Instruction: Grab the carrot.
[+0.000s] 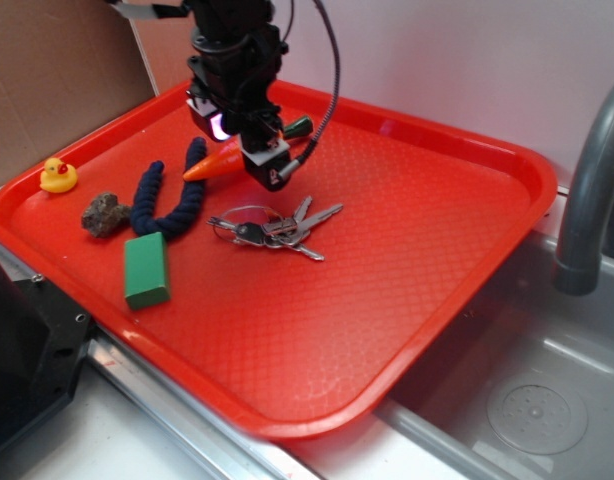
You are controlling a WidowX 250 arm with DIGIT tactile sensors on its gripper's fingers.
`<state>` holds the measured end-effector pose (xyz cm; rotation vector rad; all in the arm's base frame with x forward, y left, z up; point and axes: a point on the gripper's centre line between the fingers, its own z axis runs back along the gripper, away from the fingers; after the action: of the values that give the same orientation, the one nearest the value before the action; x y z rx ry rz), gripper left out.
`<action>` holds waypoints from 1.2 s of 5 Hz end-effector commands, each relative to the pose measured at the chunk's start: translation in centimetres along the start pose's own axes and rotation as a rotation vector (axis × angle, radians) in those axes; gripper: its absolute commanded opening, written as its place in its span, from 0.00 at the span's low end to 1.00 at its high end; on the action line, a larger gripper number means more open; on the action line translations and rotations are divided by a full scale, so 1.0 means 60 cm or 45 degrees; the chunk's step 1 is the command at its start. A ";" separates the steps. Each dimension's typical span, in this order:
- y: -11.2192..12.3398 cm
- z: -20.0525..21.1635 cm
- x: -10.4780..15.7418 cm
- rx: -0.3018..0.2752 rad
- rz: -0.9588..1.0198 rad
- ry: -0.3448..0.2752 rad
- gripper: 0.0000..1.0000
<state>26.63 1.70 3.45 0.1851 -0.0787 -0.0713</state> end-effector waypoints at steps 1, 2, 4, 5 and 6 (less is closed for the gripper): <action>0.014 -0.021 0.030 0.009 0.004 0.024 1.00; 0.024 -0.033 0.033 -0.004 0.031 0.051 1.00; 0.078 0.011 0.002 -0.157 0.130 0.083 0.00; 0.095 0.062 -0.014 -0.191 0.158 0.051 0.00; 0.097 0.148 -0.028 -0.205 0.189 0.038 0.00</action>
<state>23.79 5.51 11.71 0.0045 0.0071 0.0761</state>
